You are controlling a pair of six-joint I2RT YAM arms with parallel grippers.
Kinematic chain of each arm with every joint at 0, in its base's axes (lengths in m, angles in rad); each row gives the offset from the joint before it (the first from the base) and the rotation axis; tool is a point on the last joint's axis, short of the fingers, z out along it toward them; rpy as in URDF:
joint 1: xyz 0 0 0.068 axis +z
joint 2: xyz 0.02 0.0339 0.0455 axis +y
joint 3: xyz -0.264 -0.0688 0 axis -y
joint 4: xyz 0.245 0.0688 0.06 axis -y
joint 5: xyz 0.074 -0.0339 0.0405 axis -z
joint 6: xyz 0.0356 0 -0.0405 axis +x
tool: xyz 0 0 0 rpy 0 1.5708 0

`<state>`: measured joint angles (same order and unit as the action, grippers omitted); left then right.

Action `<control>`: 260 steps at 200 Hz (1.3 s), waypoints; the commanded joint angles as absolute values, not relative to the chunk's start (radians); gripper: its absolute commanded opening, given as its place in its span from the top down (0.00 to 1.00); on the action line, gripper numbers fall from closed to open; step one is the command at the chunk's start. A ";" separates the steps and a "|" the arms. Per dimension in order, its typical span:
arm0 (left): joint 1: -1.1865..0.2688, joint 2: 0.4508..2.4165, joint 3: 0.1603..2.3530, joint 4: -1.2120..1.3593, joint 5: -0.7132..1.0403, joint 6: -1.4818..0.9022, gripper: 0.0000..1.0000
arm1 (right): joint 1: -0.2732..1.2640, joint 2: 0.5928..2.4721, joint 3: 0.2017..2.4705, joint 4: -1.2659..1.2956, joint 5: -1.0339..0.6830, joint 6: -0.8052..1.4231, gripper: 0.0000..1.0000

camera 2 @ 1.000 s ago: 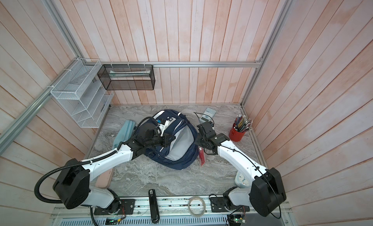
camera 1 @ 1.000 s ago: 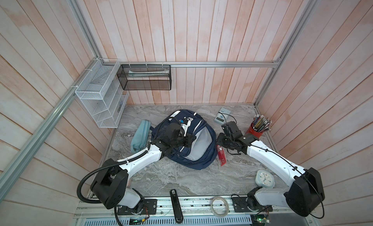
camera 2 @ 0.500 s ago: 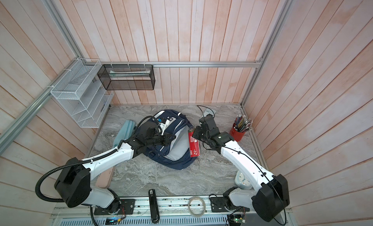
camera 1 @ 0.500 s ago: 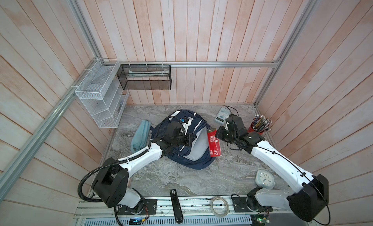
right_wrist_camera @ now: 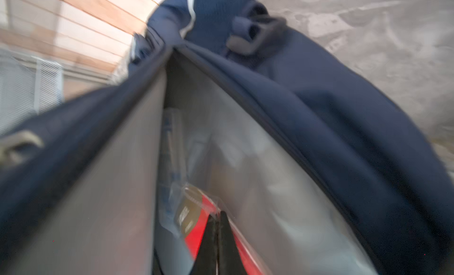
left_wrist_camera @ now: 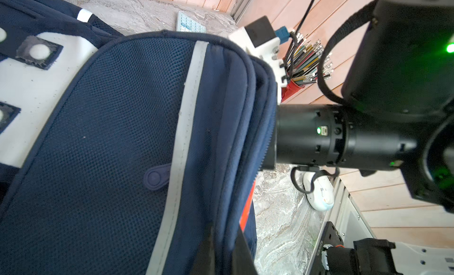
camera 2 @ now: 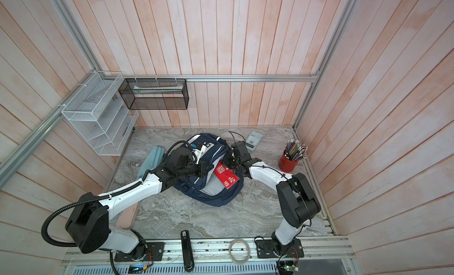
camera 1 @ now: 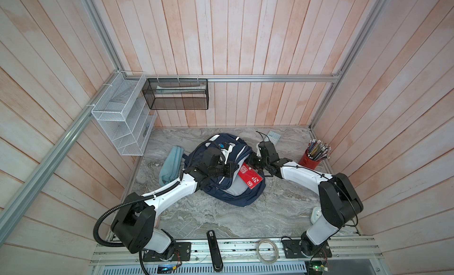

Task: Pack the student bag
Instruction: 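Carry the red pen pack into the open backpack with the right gripper, then release the red pen pack inside the backpack and lift the right gripper out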

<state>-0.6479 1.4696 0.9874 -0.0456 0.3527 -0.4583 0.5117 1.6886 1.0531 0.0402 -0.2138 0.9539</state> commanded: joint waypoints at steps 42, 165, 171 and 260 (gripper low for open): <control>-0.664 1.431 1.028 -0.002 0.396 -0.486 1.00 | 0.501 1.775 1.121 0.136 -0.227 1.029 0.92; -0.676 1.444 1.041 -0.020 0.392 -0.482 1.00 | 0.488 1.652 0.927 -0.029 -0.313 0.700 0.44; -0.676 1.444 1.040 -0.023 0.391 -0.481 1.00 | 0.494 1.662 0.927 -0.021 -0.323 0.699 0.46; -0.685 1.467 1.081 -0.057 0.385 -0.478 1.00 | 0.586 1.788 0.963 0.275 -0.417 0.848 0.76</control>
<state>-0.6613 1.4693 1.0180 -0.0902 0.3317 -0.4683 0.5663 1.7329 0.9321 0.1326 -0.3874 0.7879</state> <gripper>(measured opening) 0.094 0.252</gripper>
